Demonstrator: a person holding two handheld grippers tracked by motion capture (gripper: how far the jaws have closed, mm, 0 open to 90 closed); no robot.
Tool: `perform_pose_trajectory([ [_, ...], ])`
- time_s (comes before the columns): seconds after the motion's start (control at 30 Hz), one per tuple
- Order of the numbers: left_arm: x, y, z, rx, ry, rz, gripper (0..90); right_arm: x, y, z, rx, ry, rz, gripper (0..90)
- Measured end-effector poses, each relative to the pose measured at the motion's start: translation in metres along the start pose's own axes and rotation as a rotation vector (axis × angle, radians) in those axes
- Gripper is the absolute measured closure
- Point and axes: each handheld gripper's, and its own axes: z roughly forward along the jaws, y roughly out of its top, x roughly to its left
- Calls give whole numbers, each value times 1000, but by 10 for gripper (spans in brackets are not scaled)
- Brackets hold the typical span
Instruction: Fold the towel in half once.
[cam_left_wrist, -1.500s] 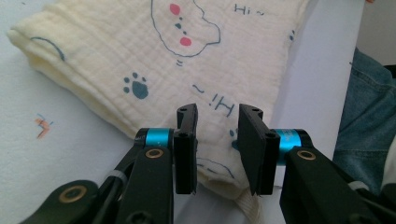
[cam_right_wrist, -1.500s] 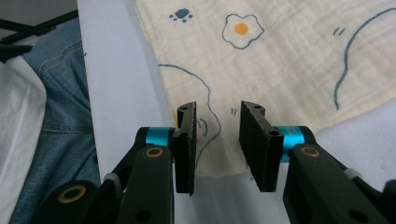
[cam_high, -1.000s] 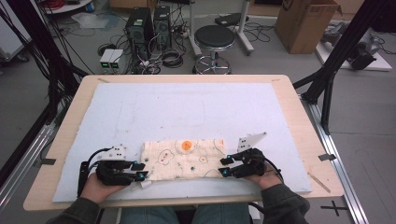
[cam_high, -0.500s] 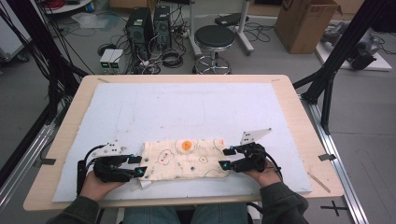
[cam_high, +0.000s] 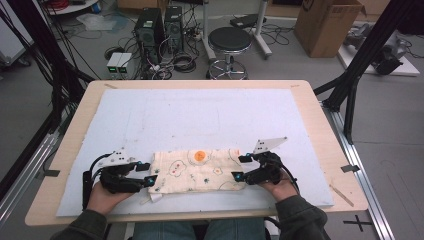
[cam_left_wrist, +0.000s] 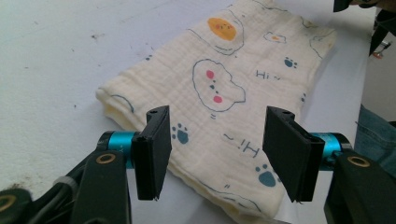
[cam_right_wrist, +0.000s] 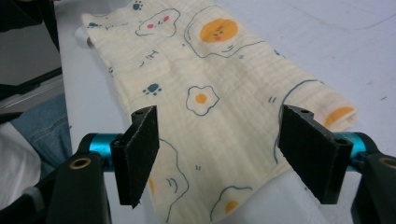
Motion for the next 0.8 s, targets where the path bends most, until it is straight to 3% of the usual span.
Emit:
perform_pose_trajectory([
  [0.27,3,2,3,-11,28,-6,402,2,0,1,-6,-3,1,276],
  [0.8,2,4,3,-9,35,4,392,2,1,4,18,-7,-10,278],
])
